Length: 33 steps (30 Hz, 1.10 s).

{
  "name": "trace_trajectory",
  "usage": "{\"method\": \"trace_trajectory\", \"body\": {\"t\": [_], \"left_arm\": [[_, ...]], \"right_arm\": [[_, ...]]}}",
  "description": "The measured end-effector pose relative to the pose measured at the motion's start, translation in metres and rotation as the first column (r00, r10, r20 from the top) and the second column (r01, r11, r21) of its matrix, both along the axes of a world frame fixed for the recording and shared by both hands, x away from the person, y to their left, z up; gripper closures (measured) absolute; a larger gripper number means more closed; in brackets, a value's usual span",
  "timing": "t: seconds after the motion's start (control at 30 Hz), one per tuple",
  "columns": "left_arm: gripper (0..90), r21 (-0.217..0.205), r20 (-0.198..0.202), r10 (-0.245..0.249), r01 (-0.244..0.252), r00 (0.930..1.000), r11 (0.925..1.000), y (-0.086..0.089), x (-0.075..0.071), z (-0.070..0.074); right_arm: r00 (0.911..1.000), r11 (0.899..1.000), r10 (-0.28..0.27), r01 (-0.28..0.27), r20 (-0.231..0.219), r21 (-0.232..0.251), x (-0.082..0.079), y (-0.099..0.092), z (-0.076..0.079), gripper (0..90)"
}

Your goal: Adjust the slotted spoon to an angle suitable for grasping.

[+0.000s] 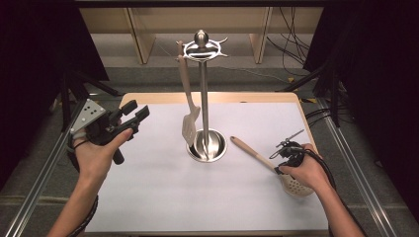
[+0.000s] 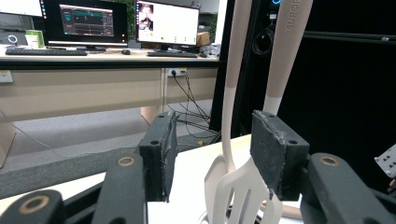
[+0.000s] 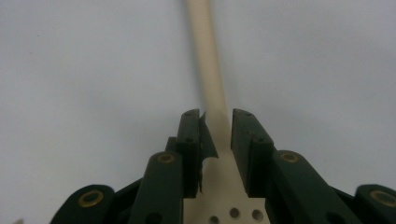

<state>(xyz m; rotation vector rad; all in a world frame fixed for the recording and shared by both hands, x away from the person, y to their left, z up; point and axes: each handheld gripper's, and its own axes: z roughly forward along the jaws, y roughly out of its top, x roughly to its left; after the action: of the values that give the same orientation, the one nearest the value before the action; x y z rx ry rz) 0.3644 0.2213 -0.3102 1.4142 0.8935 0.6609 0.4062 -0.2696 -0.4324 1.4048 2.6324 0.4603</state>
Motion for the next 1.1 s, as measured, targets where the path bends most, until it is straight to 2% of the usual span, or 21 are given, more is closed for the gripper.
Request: {"method": "trace_trajectory", "body": {"t": [0.03,0.23,0.27,0.3,0.4,0.53,0.57,0.6,0.63,0.77,0.8,0.93,1.03,1.1], "left_arm": [[50.1,0.001,-0.001,-0.001,0.001,1.0000,1.0000,0.000,0.000,0.000],[50.1,0.003,-0.005,-0.004,0.004,1.0000,1.0000,-0.002,0.000,-0.001],[50.1,0.003,-0.005,-0.004,0.004,1.0000,1.0000,-0.002,0.000,-0.001],[50.1,0.003,-0.005,-0.005,0.005,1.0000,1.0000,-0.003,0.000,-0.001],[50.1,0.003,-0.008,-0.005,0.005,1.0000,1.0000,-0.003,0.001,-0.002],[50.2,0.006,-0.016,-0.009,0.009,0.9998,0.9999,-0.006,0.001,-0.004],[50.1,0.007,-0.018,-0.009,0.009,0.9998,0.9999,-0.006,0.002,-0.004],[50.1,0.008,-0.017,-0.009,0.009,0.9998,0.9999,-0.006,0.002,-0.005],[50.2,0.009,-0.017,-0.009,0.009,0.9998,0.9999,-0.006,0.002,-0.005],[50.1,0.007,-0.017,-0.009,0.009,0.9998,0.9999,-0.006,0.002,-0.004],[50.1,0.005,-0.017,-0.007,0.007,0.9998,1.0000,-0.006,0.002,-0.005],[50.2,0.007,-0.016,-0.007,0.007,0.9998,0.9999,-0.005,0.002,-0.004],[50.1,0.006,-0.015,-0.007,0.007,0.9999,1.0000,-0.005,0.002,-0.004],[50.2,0.007,-0.016,-0.006,0.006,0.9999,1.0000,-0.005,0.002,-0.004]], "right_arm": [[1.0000,1.000,-0.003,0.003,0.000,-0.013,0.001,0.000,0.000,73.5],[0.9999,1.000,0.012,-0.012,-0.007,-0.014,0.007,0.000,-0.004,72.5],[0.9993,1.000,-0.024,0.024,-0.027,-0.012,0.005,0.002,-0.004,72.4],[0.9998,1.000,0.020,-0.021,-0.006,-0.022,0.009,0.000,-0.005,72.3],[0.9994,0.999,0.033,-0.034,-0.008,-0.037,0.012,0.001,-0.009,72.2],[0.9992,0.999,0.021,-0.022,-0.035,-0.030,0.012,0.004,-0.009,72.5],[0.9993,0.999,0.029,-0.029,-0.022,-0.033,0.014,0.003,-0.010,72.6],[0.9985,1.000,-0.009,0.008,-0.054,-0.028,0.012,0.006,-0.010,72.6],[0.9992,0.999,0.025,-0.026,-0.031,-0.038,0.015,0.003,-0.011,72.5],[0.9985,0.998,0.048,-0.049,-0.028,-0.038,0.017,0.003,-0.013,72.8],[0.9989,0.999,0.034,-0.035,-0.032,-0.035,0.016,0.005,-0.013,72.9],[0.9977,0.997,0.056,-0.058,-0.037,-0.050,0.017,0.006,-0.015,73.6],[0.9975,0.997,0.047,-0.050,-0.054,-0.064,0.016,0.009,-0.017,74.2],[0.9973,0.996,0.053,-0.057,-0.050,-0.073,0.017,0.009,-0.017,74.7]]}}
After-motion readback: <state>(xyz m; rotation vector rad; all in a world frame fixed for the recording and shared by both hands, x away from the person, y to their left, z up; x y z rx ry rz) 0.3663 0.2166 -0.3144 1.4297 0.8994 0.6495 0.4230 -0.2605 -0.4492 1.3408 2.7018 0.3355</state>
